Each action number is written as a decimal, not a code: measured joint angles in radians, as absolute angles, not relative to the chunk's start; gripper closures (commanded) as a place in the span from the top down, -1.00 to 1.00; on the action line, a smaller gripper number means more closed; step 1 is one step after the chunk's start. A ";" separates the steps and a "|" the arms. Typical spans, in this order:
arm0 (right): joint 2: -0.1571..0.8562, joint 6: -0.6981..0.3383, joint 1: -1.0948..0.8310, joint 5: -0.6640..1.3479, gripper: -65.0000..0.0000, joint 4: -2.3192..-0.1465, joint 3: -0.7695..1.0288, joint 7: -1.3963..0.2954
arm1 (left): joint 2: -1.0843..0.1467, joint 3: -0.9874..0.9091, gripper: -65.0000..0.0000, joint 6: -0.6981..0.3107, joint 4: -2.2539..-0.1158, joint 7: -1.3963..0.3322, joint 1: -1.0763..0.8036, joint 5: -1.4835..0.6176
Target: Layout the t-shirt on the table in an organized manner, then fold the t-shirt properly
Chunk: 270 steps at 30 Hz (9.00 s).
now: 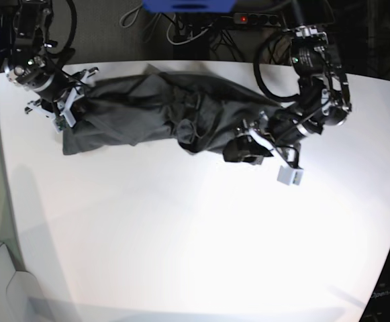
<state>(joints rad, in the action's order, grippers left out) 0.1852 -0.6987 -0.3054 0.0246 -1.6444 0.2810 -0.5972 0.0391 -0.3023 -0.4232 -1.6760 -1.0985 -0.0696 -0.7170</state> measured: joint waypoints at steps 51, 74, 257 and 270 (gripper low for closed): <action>0.185 -0.699 -0.286 0.023 -0.38 -1.642 0.280 -0.609 | -0.087 -0.432 0.07 -0.445 -1.621 -1.193 -0.068 -0.573; 0.185 -0.699 -0.286 0.019 -0.38 -1.642 0.280 -0.609 | -0.068 -0.331 0.27 -0.445 -1.454 -1.170 -0.003 -0.597; 0.138 -0.709 -0.078 0.038 -1.00 -1.613 0.373 -1.053 | -0.120 -0.339 -0.98 -0.451 -1.352 -1.182 0.009 -0.659; 0.138 -0.709 -0.075 0.033 -1.00 -1.613 0.373 -1.052 | -0.153 -0.338 -0.98 -0.445 -1.386 -1.189 0.006 -0.886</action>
<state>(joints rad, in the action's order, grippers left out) 0.1379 -0.7094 -0.0753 0.0330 -1.6135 0.3725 -1.0519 -0.1528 -0.3382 -0.4446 -1.3865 -1.1893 0.0055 -0.8860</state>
